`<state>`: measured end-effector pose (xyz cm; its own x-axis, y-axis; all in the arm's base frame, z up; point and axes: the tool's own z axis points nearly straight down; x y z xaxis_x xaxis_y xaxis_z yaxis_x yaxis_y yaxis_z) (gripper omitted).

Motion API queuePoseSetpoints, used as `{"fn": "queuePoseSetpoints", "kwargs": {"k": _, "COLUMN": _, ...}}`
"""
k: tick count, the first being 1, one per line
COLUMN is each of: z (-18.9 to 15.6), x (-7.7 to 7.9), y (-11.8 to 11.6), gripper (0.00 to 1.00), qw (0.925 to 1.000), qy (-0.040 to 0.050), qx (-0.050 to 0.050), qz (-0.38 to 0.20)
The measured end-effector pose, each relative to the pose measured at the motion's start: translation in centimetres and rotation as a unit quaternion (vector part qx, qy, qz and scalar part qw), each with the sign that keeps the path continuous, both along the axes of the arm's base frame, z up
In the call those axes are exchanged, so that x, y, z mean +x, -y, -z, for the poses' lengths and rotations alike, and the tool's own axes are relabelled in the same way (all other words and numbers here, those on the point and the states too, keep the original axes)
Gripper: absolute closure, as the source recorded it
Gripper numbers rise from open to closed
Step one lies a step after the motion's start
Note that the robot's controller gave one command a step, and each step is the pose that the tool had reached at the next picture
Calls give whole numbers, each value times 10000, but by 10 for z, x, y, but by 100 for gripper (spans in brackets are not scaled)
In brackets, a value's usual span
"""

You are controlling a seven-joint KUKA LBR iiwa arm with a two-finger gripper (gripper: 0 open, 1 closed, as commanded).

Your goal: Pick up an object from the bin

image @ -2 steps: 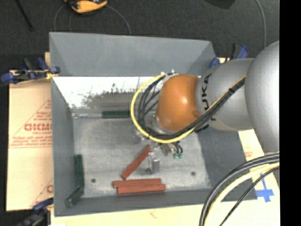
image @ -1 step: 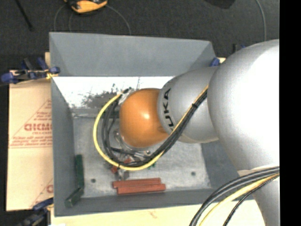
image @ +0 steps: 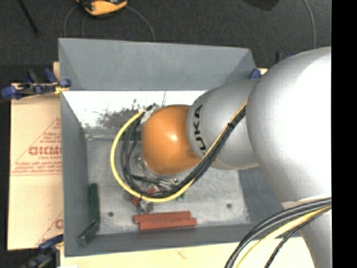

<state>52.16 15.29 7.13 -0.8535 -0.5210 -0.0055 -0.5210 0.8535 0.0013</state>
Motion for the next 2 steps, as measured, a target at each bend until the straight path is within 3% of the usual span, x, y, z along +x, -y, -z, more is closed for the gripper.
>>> {"fn": "queuePoseSetpoints", "kwargs": {"k": 1, "z": -37, "x": 4, "y": 8, "gripper": 100, "qw": 10000, "qy": -39, "qx": -24, "qz": -58}}
{"fn": "queuePoseSetpoints", "kwargs": {"k": 2, "z": -94, "x": -3, "y": 14, "gripper": 100, "qw": 10000, "qy": -28, "qx": -26, "qz": 1}}
